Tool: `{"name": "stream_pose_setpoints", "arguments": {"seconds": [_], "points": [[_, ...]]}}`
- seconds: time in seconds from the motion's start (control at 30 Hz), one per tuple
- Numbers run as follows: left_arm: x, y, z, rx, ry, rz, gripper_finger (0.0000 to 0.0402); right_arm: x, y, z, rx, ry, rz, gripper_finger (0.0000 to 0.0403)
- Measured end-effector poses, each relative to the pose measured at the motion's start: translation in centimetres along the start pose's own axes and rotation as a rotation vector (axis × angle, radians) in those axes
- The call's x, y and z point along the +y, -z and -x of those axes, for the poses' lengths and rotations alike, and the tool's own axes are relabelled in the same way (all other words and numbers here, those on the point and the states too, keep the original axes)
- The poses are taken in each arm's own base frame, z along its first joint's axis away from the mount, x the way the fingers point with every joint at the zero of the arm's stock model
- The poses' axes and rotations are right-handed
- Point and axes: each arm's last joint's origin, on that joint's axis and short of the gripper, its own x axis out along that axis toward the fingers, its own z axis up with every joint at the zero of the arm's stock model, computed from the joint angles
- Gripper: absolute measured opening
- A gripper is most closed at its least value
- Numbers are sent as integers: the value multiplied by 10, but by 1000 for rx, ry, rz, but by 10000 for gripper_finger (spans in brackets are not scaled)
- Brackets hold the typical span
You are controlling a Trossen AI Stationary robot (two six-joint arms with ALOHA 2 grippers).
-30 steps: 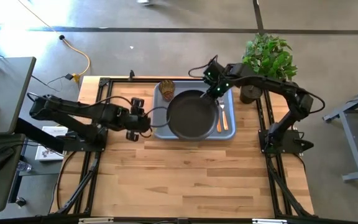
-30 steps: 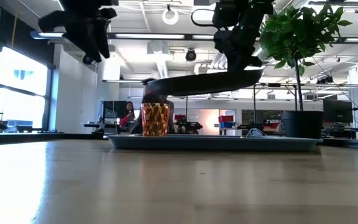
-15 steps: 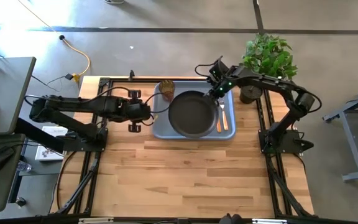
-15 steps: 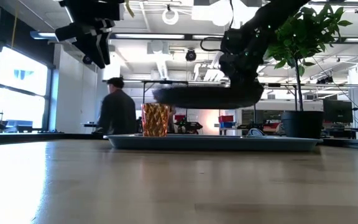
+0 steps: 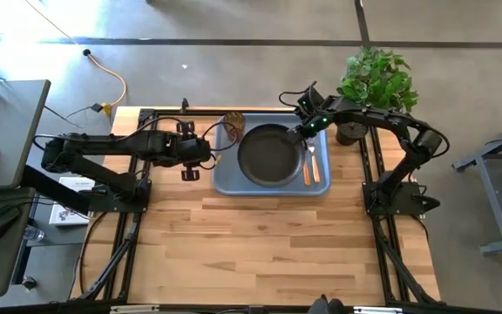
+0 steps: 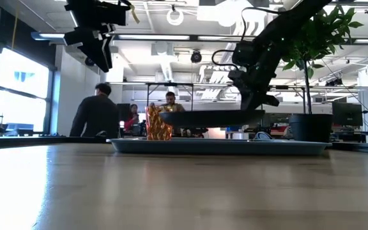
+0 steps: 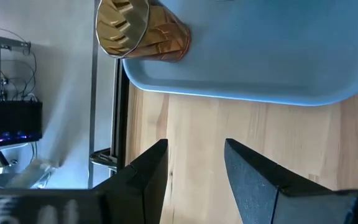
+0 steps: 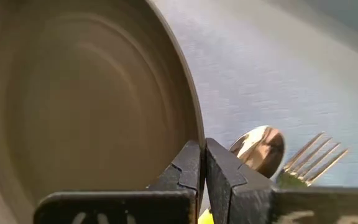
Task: Pick and place plate/cup/fork/spoon on tray
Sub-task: Put the black plate on the gray serving tray
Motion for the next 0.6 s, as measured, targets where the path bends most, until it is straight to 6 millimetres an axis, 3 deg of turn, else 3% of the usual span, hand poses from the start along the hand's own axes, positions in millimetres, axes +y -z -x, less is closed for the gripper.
{"name": "stream_pose_setpoints", "arguments": {"seconds": [0.6], "points": [[3,1,-1,9,-21,12,147,21,6,-6,-51,96,-135,0]]}}
